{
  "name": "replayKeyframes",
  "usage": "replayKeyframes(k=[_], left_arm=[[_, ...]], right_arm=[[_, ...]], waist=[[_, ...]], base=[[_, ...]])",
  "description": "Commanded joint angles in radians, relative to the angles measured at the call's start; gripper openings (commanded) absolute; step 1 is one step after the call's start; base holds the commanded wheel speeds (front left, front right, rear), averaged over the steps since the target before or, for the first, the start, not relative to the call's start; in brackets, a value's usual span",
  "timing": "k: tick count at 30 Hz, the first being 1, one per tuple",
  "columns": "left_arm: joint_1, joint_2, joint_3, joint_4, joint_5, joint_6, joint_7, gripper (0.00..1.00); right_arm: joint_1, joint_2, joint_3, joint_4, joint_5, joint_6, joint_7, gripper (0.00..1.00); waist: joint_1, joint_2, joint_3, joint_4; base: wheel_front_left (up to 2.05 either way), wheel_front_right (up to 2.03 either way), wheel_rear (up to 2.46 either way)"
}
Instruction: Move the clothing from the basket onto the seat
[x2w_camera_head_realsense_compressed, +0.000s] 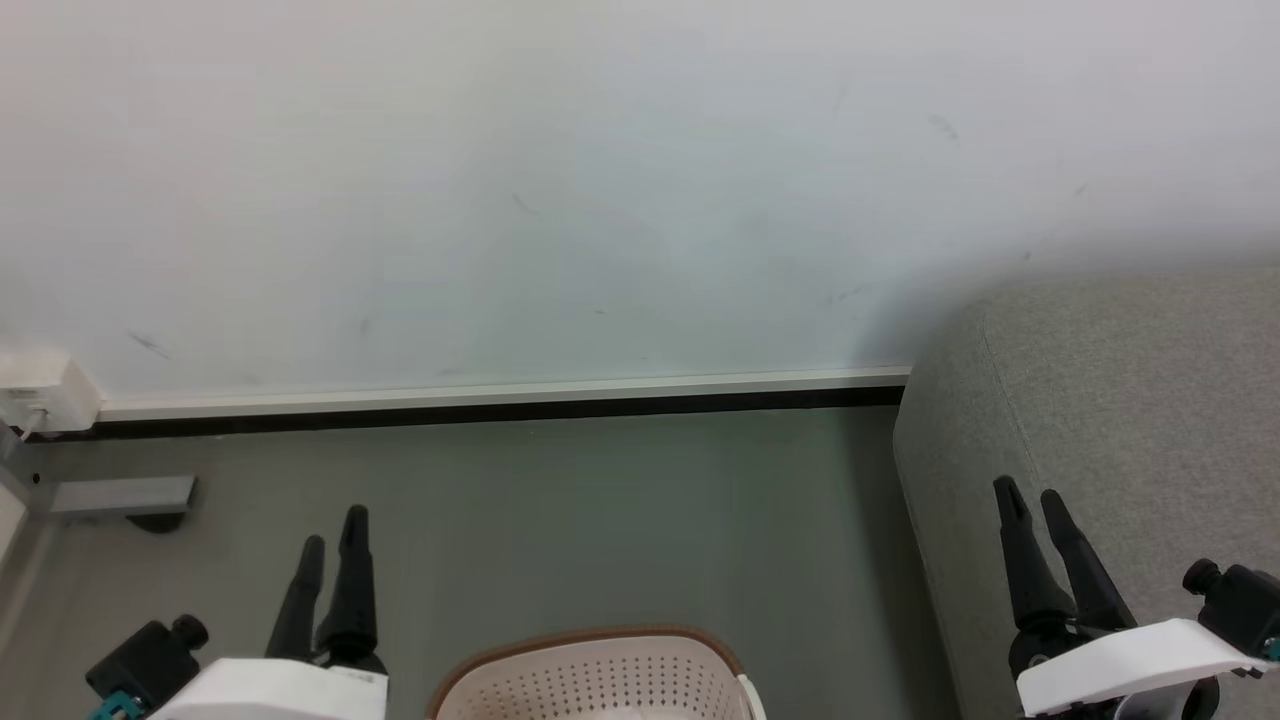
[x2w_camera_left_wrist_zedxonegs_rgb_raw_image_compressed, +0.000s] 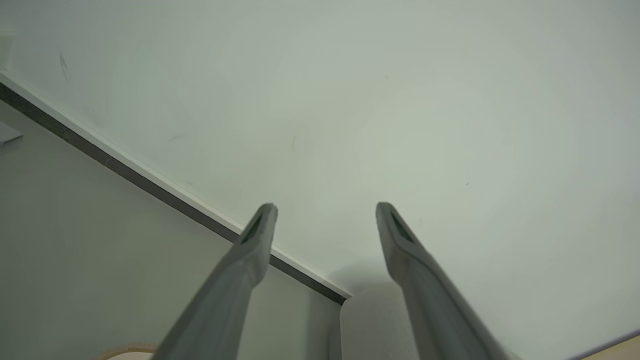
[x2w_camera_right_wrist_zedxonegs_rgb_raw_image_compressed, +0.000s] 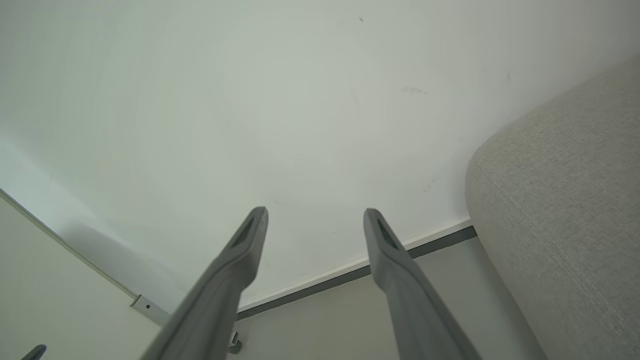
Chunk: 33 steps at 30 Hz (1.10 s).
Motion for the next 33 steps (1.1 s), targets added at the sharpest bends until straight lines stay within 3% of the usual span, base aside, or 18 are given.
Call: replayKeyframes(k=[1, 33], left_arm=[[-0.006, 0.008, -0.001, -0.019, 0.041, 0.004, -0.015, 1.00], [0.003, 0.010, -0.031, -0.006, 0.399, 0.046, -0.096, 1.00]], right_arm=[[-0.031, -0.009, 0.008, -0.008, -0.039, 0.003, -0.010, 1.00], [-0.051, -0.009, 0.059, 0.046, -0.349, 0.003, -0.094, 1.00]], waist=[[0.0000, -0.0001, 0.000, 0.001], [0.0000, -0.0001, -0.008, 0.004]], base=[[0.00, 0.00, 0.00], [0.00, 0.00, 0.00]])
